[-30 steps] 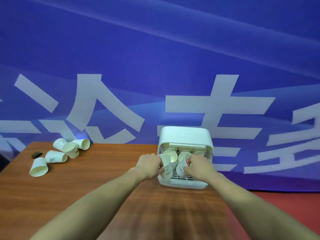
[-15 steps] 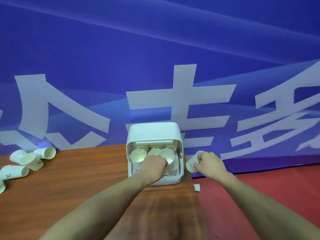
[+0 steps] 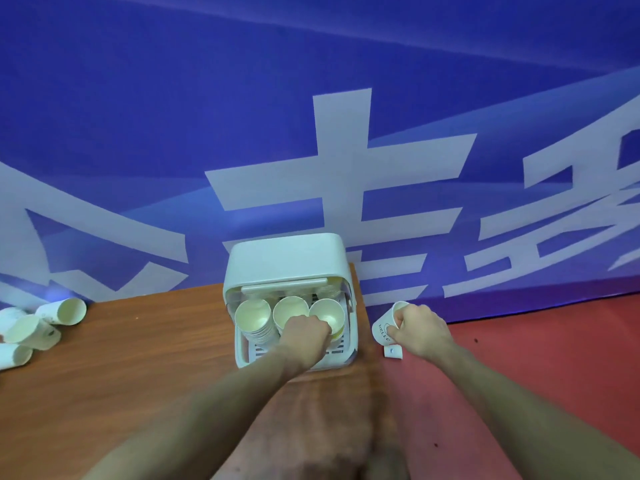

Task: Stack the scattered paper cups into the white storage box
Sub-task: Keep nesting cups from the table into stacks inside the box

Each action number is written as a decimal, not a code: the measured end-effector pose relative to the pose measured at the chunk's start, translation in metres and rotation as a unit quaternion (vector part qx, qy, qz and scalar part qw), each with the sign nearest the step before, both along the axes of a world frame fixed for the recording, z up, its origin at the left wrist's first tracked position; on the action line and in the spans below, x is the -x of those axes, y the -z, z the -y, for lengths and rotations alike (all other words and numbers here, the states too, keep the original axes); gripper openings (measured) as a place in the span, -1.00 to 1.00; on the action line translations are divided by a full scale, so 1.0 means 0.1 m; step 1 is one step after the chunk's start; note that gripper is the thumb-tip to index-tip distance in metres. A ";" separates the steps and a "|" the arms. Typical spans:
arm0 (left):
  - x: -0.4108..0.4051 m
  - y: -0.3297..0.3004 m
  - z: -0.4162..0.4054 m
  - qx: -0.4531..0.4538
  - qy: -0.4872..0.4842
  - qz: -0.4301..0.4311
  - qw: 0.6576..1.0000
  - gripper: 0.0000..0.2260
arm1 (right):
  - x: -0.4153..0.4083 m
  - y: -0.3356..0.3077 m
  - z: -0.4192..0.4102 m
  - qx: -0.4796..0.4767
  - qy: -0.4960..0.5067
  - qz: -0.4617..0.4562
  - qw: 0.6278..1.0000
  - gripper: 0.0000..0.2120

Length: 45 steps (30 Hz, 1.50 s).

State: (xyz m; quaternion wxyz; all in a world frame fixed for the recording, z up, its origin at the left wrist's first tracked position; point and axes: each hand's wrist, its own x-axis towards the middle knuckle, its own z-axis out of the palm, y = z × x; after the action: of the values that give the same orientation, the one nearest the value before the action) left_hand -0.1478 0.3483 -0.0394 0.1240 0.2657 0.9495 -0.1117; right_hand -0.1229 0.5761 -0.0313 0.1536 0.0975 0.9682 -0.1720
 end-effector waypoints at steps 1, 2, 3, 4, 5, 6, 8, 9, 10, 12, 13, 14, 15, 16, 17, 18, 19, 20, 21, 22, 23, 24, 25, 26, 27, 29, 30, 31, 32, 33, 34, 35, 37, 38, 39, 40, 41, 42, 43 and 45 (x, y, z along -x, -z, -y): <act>0.02 0.03 -0.02 0.005 0.003 0.002 1.000 -0.79 | 0.02 0.04 -0.02 0.004 -0.004 0.003 1.000 -0.74; 0.05 0.06 -0.03 0.007 0.003 0.005 1.000 -0.80 | 0.04 0.08 -0.03 0.006 -0.010 0.004 1.000 -0.76; 0.07 0.09 -0.05 0.009 0.001 0.009 1.000 -0.80 | 0.05 0.11 -0.03 0.006 -0.016 0.006 1.000 -0.78; 0.09 0.11 -0.06 0.010 -0.001 0.012 1.000 -0.80 | 0.07 0.13 -0.02 0.005 -0.022 0.007 1.000 -0.80; 0.11 0.13 -0.06 0.012 -0.002 0.015 1.000 -0.80 | 0.08 0.15 -0.01 0.004 -0.027 0.004 1.000 -0.81; 0.12 0.16 -0.07 0.013 -0.001 0.017 1.000 -0.80 | 0.10 0.16 0.00 0.003 -0.032 0.002 0.999 -0.82; 0.14 0.20 -0.07 0.010 -0.003 0.017 1.000 -0.77 | 0.12 0.17 0.02 -0.006 -0.043 -0.008 0.999 -0.80; 0.15 0.20 -0.06 0.009 -0.003 0.016 1.000 -0.74 | 0.12 0.16 0.04 -0.013 -0.049 -0.016 0.999 -0.78; 0.16 0.20 -0.06 0.007 -0.001 0.014 1.000 -0.72 | 0.13 0.15 0.05 -0.019 -0.055 -0.026 0.998 -0.77; 0.16 0.19 -0.05 -0.002 -0.002 0.008 1.000 -0.68 | 0.12 0.10 0.08 -0.029 -0.074 -0.046 0.996 -0.78; 0.15 0.17 -0.04 -0.007 -0.003 0.005 1.000 -0.67 | 0.12 0.07 0.10 -0.033 -0.087 -0.056 0.994 -0.78; 0.15 0.16 -0.02 -0.013 -0.005 0.003 1.000 -0.66 | 0.11 0.04 0.13 -0.036 -0.100 -0.064 0.992 -0.79; 0.14 0.15 -0.01 -0.020 -0.007 0.004 1.000 -0.66 | 0.09 0.00 0.15 -0.040 -0.114 -0.072 0.990 -0.79; 0.13 0.13 0.01 -0.030 -0.009 0.005 0.999 -0.66 | 0.08 -0.04 0.18 -0.043 -0.128 -0.080 0.988 -0.78; 0.11 0.11 0.03 -0.040 -0.011 0.006 0.999 -0.65 | 0.06 -0.07 0.22 -0.045 -0.141 -0.088 0.985 -0.78; 0.10 0.09 0.06 -0.052 -0.014 0.009 0.999 -0.65 | 0.04 -0.12 0.27 -0.045 -0.153 -0.095 0.983 -0.77; 0.09 0.06 0.08 -0.062 -0.015 0.009 0.998 -0.64 | 0.02 -0.15 0.31 -0.043 -0.163 -0.100 0.981 -0.76; 0.08 0.04 0.11 -0.069 -0.014 0.006 0.997 -0.64 | 0.01 -0.18 0.36 -0.040 -0.173 -0.106 0.978 -0.76; 0.06 0.01 0.14 -0.075 -0.015 -0.001 0.997 -0.65 | 0.00 -0.21 0.41 -0.039 -0.183 -0.111 0.976 -0.75; 0.05 -0.02 0.17 -0.082 -0.017 -0.007 0.996 -0.65 | -0.01 -0.23 0.45 -0.040 -0.191 -0.116 0.974 -0.75; 0.03 -0.04 0.21 -0.086 -0.020 -0.014 0.996 -0.66 | -0.02 -0.25 0.50 -0.043 -0.201 -0.119 0.971 -0.76; 0.02 -0.05 0.25 -0.089 -0.023 -0.020 0.996 -0.66 | -0.02 -0.26 0.55 -0.047 -0.210 -0.120 0.969 -0.76; 0.01 -0.06 0.29 -0.090 -0.027 -0.022 0.995 -0.67 | -0.02 -0.27 0.59 -0.050 -0.217 -0.121 0.967 -0.77; -0.01 -0.07 0.34 -0.090 -0.032 -0.022 0.995 -0.67 | -0.02 -0.27 0.64 -0.054 -0.225 -0.122 0.965 -0.78; -0.02 -0.08 0.38 -0.090 -0.039 -0.019 0.995 -0.68 | -0.02 -0.27 0.69 -0.062 -0.234 -0.125 0.962 -0.78; -0.05 -0.05 0.51 -0.096 -0.054 -0.008 0.994 -0.68 | 0.00 -0.24 0.78 -0.093 -0.257 -0.131 0.953 -0.79; -0.06 -0.03 0.57 -0.099 -0.060 0.002 0.993 -0.68 | 0.02 -0.22 0.82 -0.115 -0.269 -0.129 0.948 -0.78; -0.08 0.00 0.65 -0.101 -0.065 0.012 0.993 -0.67 | 0.04 -0.20 0.86 -0.138 -0.281 -0.121 0.942 -0.78; -0.08 0.02 0.71 -0.102 -0.067 0.022 0.992 -0.66 | 0.07 -0.16 0.90 -0.158 -0.292 -0.111 0.937 -0.79; -0.08 0.04 0.77 -0.102 -0.070 0.030 0.992 -0.66 | 0.10 -0.12 0.94 -0.175 -0.302 -0.097 0.932 -0.83; -0.08 0.06 0.83 -0.103 -0.070 0.035 0.992 -0.66 | 0.13 -0.09 0.97 -0.189 -0.308 -0.081 0.929 -0.87; -0.08 0.07 0.87 -0.098 -0.069 0.038 0.992 -0.66 | 0.15 -0.06 0.99 -0.201 -0.310 -0.064 0.927 -0.88; -0.07 0.07 0.93 -0.084 -0.063 0.043 0.994 -0.66 | 0.21 0.00 1.04 -0.219 -0.315 -0.033 0.923 -0.80; -0.06 0.08 0.96 -0.078 -0.062 0.044 0.994 -0.66 | 0.24 0.03 1.06 -0.227 -0.320 -0.021 0.920 -0.75; -0.05 0.08 0.97 -0.074 -0.062 0.046 0.994 -0.66 | 0.27 0.06 1.07 -0.233 -0.323 -0.014 0.917 -0.72; -0.04 0.09 0.99 -0.071 -0.062 0.050 0.994 -0.67 | 0.29 0.09 1.08 -0.234 -0.324 -0.008 0.916 -0.71; -0.02 0.10 1.00 -0.070 -0.061 0.053 0.994 -0.67 | 0.31 0.12 1.09 -0.233 -0.324 -0.002 0.917 -0.71; -0.01 0.11 1.01 -0.069 -0.059 0.058 0.994 -0.67 | 0.33 0.15 1.09 -0.229 -0.324 0.004 0.918 -0.72; 0.00 0.12 1.02 -0.067 -0.057 0.062 0.994 -0.67 | 0.35 0.18 1.09 -0.225 -0.324 0.011 0.919 -0.73; 0.01 0.16 1.04 -0.060 -0.045 0.064 0.995 -0.67 | 0.36 0.22 1.09 -0.211 -0.325 0.018 0.922 -0.79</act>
State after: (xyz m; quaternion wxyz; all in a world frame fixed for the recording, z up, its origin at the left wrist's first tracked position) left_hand -0.1487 0.2441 -0.0549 0.1728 0.2366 0.9556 -0.0314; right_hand -0.1588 0.4675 -0.0535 0.1942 -0.1893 0.9576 0.0975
